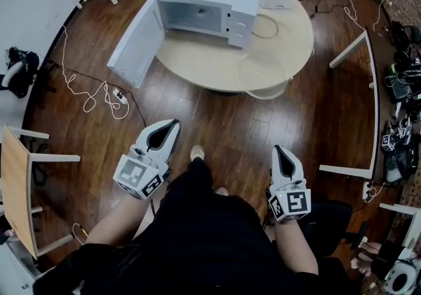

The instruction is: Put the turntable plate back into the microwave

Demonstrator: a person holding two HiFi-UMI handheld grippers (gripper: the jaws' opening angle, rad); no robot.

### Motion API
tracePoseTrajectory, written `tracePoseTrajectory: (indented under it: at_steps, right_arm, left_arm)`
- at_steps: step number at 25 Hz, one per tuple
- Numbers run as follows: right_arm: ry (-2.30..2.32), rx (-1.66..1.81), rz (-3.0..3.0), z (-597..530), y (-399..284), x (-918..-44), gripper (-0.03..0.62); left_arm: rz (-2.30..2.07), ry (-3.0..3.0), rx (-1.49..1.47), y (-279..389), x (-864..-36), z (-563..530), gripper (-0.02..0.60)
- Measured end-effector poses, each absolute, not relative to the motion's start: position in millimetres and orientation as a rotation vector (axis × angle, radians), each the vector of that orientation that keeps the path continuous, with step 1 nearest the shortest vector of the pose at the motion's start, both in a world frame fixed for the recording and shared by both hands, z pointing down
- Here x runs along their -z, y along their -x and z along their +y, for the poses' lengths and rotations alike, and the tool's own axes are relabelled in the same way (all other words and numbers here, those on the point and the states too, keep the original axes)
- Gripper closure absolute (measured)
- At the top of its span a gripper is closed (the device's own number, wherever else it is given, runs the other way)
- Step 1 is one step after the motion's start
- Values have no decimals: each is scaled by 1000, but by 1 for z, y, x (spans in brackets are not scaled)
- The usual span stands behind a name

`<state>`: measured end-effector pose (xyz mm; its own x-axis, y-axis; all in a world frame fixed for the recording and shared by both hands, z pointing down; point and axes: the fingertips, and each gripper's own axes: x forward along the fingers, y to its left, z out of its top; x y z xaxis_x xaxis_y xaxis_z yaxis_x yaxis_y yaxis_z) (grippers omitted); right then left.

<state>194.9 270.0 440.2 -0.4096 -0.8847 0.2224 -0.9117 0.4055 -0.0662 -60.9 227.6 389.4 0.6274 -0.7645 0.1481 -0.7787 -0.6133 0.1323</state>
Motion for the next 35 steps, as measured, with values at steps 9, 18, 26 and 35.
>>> tracePoseTrajectory:
  at_steps: [9,18,26,35]
  right_arm:
    - [-1654,-226,-2461,205,-165,-421,593]
    - [-1716,-187,-2435,148,-130,-406,593]
    - [-1730,-173,-2437,123,-101,-401,593]
    - [-1779,-211,-2386,123,-121,-420,594]
  left_arm:
    - [-1243,-2663,-52,96,-402,155,575]
    - [-1175,-2714,-11,125,-386,86,575]
    - [-1105,-2720,-8,139,-396,57,575]
    - [-1103,-2724,-4,131,-408,47,575]
